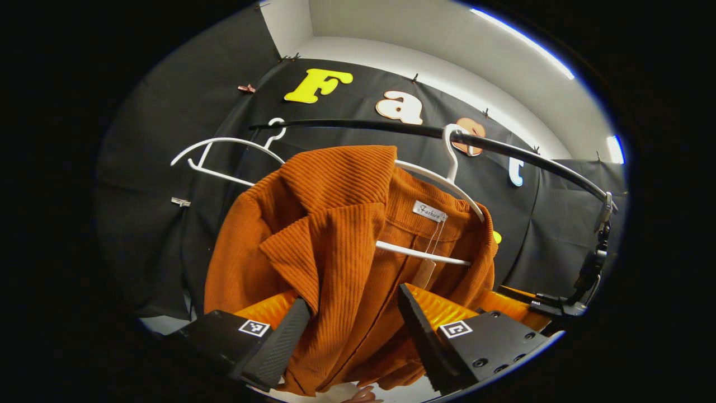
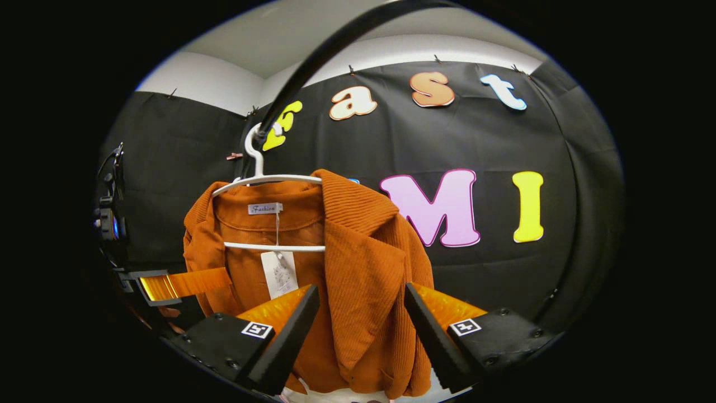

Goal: Grasp the clothes on the hanger with both hands and then place them into the laundry hamper below.

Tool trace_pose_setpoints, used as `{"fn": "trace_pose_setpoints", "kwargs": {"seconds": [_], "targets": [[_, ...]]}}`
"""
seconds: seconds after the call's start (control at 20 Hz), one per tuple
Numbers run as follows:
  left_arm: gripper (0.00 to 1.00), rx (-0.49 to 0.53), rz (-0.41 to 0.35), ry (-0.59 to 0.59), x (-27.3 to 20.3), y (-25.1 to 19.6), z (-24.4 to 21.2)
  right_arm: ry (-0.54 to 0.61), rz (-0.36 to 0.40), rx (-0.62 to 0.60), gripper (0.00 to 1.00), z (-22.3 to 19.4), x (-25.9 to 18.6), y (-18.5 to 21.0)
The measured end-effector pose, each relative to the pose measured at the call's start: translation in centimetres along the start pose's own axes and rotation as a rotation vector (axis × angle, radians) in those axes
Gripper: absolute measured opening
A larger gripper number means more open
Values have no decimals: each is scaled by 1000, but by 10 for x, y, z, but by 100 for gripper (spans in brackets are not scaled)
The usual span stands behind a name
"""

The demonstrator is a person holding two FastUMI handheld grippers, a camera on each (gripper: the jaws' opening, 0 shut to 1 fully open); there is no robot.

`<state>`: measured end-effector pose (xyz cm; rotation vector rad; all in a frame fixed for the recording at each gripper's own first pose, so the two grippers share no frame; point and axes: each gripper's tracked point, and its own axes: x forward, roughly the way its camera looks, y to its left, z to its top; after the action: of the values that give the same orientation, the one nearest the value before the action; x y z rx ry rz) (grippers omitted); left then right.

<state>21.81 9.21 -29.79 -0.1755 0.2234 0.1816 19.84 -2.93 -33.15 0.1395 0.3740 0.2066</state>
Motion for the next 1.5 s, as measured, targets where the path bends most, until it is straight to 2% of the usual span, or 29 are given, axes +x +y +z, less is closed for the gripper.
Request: {"fn": "trace_pose_setpoints", "kwargs": {"seconds": [0.15,0.35,0.55,0.6,0.75,0.8,0.85,0.95,1.1,1.25,1.35,1.4,1.5], "targets": [[94,-10,43,1,13,8,2,28,11,33,98,-11,14,-2],[94,-22,110,-8,20,22,3,44,65,77,98,-17,34,17],[93,-3,168,-22,27,35,8,47,16,82,98,-17,63,4],[91,-11,181,-29,27,40,11,50,9,83,90,-17,68,-2],[39,-56,242,-31,30,58,18,41,9,43,34,-9,75,-16],[22,-61,252,-29,30,64,19,34,52,40,16,-5,73,-13],[11,-59,251,-16,25,63,20,47,113,51,14,-4,68,-3],[10,-44,228,23,17,54,20,39,232,94,15,6,58,14],[10,6,153,33,0,25,41,-19,352,153,15,40,38,30],[10,63,90,-26,-16,7,79,-66,382,153,14,56,39,34],[10,75,93,-80,-15,15,100,-80,402,230,19,55,37,36],[10,61,97,-93,-14,19,106,-73,409,287,15,52,35,34],[10,27,112,-106,-12,27,114,-67,395,353,14,45,40,27]]}}
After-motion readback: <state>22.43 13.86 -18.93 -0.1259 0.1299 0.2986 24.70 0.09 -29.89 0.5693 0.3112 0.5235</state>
